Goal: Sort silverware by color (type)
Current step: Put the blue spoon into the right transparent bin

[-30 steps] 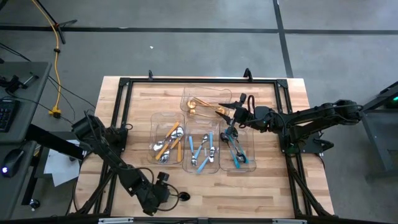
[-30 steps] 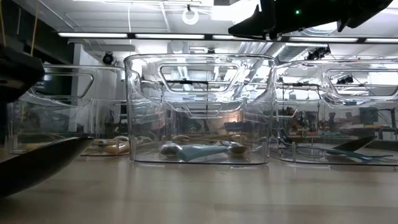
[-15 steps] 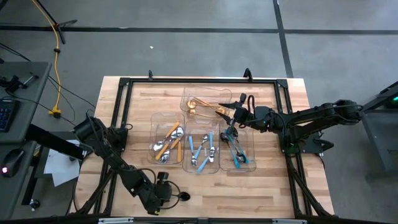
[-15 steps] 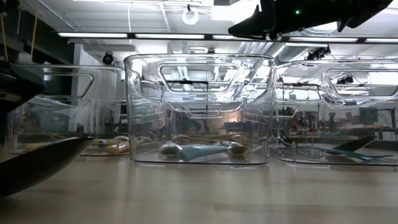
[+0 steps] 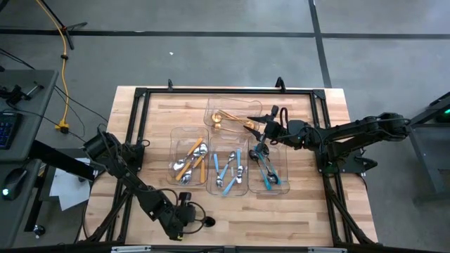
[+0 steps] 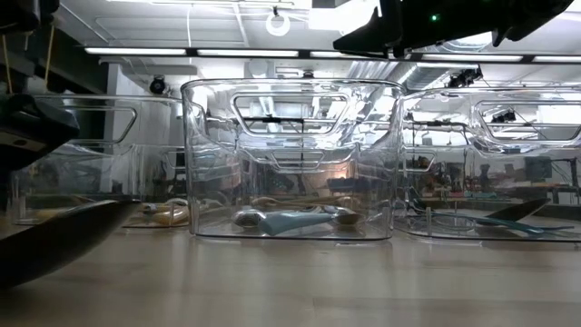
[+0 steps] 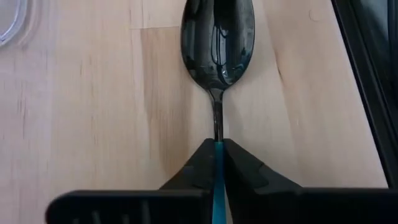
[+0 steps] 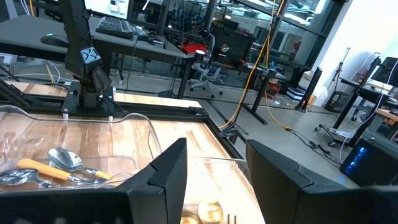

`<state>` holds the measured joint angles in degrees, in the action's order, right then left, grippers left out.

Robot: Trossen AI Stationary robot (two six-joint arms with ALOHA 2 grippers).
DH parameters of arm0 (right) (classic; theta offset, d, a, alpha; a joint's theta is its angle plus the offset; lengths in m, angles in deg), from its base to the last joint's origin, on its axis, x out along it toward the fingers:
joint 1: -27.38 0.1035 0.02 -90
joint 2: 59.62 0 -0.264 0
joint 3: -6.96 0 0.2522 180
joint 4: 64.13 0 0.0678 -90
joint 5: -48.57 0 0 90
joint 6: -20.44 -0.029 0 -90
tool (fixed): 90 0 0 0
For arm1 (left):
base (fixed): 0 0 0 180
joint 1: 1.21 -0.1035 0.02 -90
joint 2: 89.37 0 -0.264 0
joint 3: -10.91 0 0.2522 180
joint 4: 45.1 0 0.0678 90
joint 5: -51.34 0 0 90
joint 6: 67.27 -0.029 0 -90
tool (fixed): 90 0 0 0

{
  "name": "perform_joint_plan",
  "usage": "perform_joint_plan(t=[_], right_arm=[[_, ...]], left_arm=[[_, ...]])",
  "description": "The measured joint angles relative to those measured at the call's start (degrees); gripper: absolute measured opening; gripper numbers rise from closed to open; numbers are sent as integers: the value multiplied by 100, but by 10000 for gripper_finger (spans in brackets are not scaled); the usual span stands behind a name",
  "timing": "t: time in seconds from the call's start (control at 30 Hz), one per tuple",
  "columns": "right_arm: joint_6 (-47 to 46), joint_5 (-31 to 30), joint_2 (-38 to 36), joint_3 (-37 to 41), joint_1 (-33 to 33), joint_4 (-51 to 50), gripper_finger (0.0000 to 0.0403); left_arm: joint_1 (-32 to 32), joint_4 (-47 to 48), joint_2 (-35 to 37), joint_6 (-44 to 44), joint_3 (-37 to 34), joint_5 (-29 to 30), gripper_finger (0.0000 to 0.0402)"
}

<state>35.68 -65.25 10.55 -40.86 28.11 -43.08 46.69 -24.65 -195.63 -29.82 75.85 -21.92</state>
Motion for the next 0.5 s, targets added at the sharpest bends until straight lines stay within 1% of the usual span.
perform_joint_plan(t=[0.17, 0.3, 0.4, 0.5], right_arm=[[0, 0, 0, 0, 0, 0, 149], [0, 0, 0, 0, 0, 0, 149], [-4, 0, 0, 0, 0, -4, 149], [-38, 0, 0, 0, 0, -13, 149]], left_arm=[[0, -1, 11, -94, -3, -23, 9], [-29, -19, 150, -230, -9, -89, 4], [-65, 191, 398, -311, -35, -431, 3], [-100, 412, 959, -302, -50, -991, 2]])
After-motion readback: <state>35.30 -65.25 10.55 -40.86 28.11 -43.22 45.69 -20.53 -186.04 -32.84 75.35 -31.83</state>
